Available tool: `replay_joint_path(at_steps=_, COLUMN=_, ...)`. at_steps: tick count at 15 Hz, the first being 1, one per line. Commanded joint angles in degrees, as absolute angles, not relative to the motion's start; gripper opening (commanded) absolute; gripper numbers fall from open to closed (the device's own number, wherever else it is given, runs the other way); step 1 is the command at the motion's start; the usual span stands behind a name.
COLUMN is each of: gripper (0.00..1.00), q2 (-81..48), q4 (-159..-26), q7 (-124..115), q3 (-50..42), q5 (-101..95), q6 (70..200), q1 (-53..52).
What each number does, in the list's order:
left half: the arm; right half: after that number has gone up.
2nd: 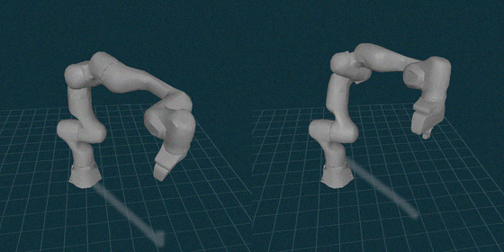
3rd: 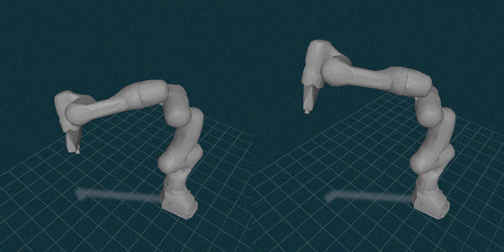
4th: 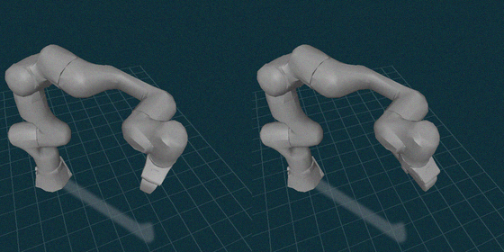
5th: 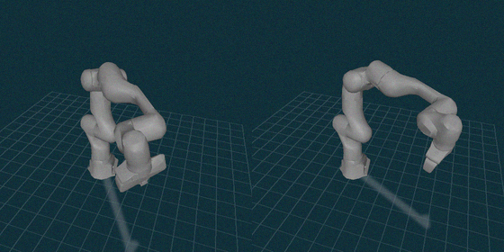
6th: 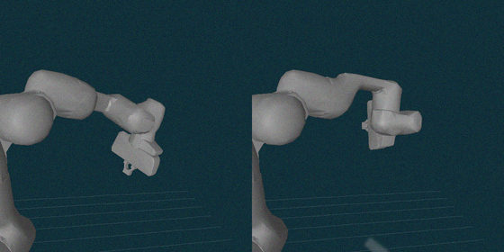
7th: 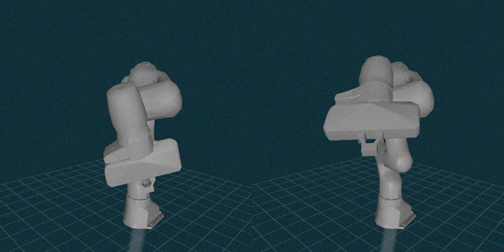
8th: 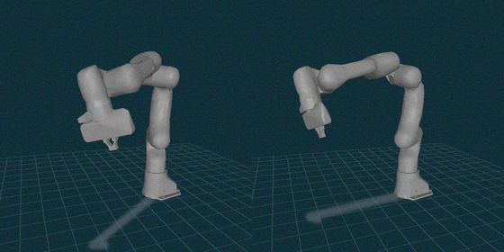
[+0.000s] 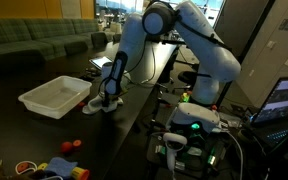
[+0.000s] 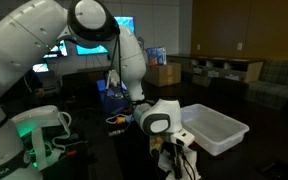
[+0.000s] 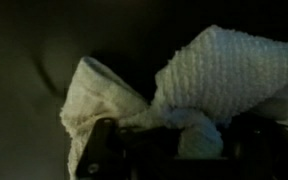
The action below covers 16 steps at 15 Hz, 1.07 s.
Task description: Pick up the white towel on the left, push the items in front of the white storage bin to the left, put the towel in the storage bin
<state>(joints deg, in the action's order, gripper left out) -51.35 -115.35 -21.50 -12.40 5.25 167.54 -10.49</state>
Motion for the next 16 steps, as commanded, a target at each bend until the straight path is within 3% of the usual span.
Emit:
replay_joint_path(at_steps=1, gripper=0.03, q2=-56.2, q4=-106.7, q7=-23.3, q3=-12.2, q5=6.7, q6=162.8, q1=-10.2)
replay_joint_path(at_steps=16, gripper=0.02, q2=-58.4, q4=-98.4, q7=-24.4, q3=-11.2, q5=6.2, q6=157.1, q1=-8.7)
